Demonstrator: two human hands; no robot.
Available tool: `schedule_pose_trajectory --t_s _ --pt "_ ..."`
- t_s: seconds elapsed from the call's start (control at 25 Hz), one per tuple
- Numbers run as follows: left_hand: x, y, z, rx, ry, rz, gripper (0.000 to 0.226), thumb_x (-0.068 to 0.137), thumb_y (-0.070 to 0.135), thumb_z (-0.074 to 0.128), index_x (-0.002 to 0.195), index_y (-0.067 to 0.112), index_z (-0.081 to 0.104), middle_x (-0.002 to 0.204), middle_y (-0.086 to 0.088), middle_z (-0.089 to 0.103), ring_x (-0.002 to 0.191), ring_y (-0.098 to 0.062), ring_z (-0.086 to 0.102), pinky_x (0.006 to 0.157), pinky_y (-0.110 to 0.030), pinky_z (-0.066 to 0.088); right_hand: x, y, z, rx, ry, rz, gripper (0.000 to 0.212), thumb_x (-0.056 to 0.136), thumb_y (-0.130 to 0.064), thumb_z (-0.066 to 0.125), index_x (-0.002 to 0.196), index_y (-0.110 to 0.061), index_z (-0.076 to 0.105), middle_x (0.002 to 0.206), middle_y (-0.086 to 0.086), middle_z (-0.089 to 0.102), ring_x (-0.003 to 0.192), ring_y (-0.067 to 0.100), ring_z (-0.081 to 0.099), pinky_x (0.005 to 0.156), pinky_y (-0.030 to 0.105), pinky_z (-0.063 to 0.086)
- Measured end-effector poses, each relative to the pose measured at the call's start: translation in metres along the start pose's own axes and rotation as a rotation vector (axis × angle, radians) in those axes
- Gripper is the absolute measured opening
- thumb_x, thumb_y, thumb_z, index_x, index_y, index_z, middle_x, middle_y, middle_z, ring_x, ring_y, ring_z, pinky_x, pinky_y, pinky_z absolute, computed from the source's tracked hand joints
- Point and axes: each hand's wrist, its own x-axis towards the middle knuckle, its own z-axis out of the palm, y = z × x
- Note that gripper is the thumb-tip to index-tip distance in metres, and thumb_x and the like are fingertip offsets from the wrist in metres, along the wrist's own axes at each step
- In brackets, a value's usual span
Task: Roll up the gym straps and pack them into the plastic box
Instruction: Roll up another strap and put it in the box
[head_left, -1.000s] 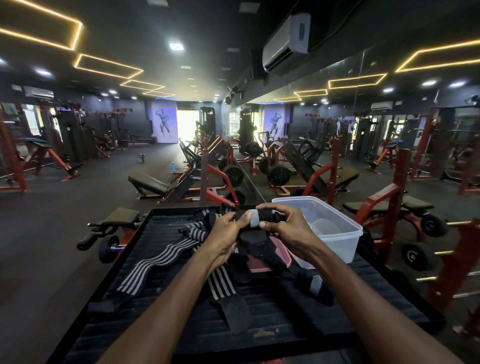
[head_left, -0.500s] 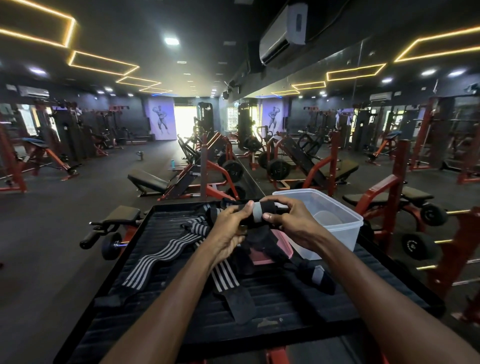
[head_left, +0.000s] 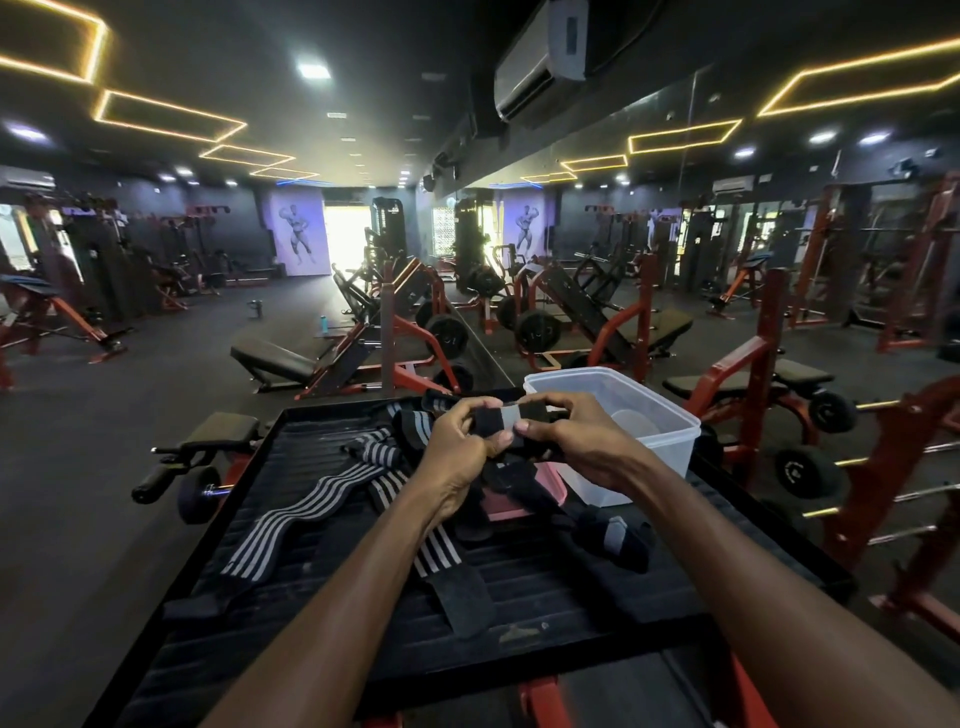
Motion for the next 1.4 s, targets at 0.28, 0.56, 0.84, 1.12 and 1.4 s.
schedule_pose_trajectory --t_s 0.28,0.56,0.84,1.12,1.4 --pt "0.005 0.000 0.020 0.133 -0.080 -0.043 0.024 0.088 -0.001 0.067 0.107 0.014 0.065 0.104 -0.009 0.069 0.090 -0.022 0.067 0.069 -0.034 0.059 -0.016 0.006 -0.019 -0.003 0.023 -0.035 0.037 0.079 0.018 0.069 0.108 -0.004 0.067 0.092 0.020 0.066 0.083 0.031 0.067 0.078 0.042 0.059" --pt "0.003 -0.018 0.049 0.266 -0.276 -0.025 0.035 0.087 -0.002 0.068 0.116 0.017 0.062 0.100 -0.015 0.064 0.083 -0.041 0.068 0.078 -0.057 0.059 -0.031 0.019 -0.060 -0.282 0.040 -0.012 0.023 0.079 0.004 0.077 0.101 0.003 0.070 0.089 0.020 0.071 0.082 0.028 0.071 0.080 0.043 0.062" --pt "0.006 -0.040 0.070 0.310 -0.325 0.073 0.042 0.085 -0.003 0.070 0.114 0.027 0.065 0.089 -0.011 0.070 0.067 -0.019 0.066 0.060 -0.030 0.052 -0.042 0.024 -0.082 -0.402 0.041 0.040 0.028 0.081 -0.004 0.079 0.107 0.001 0.069 0.092 0.025 0.071 0.073 0.022 0.066 0.065 0.033 0.056" --pt "0.013 -0.056 0.070 0.723 -0.327 0.012 0.041 0.088 0.035 0.069 0.124 0.022 0.054 0.111 -0.002 0.064 0.097 -0.014 0.064 0.083 -0.029 0.053 -0.045 0.048 -0.105 -0.612 0.160 0.135 0.038 0.070 -0.005 0.082 0.105 -0.012 0.071 0.101 0.011 0.071 0.085 0.023 0.067 0.074 0.043 0.059" --pt "0.013 -0.068 0.071 1.138 -0.641 0.035 0.066 0.074 0.041 0.080 0.130 0.022 0.053 0.125 -0.002 0.062 0.106 -0.016 0.058 0.088 -0.026 0.047 -0.051 0.070 -0.119 -0.572 0.226 0.236 0.039 0.057 -0.021 0.080 0.095 -0.018 0.073 0.094 0.008 0.077 0.089 0.027 0.074 0.084 0.048 0.060"
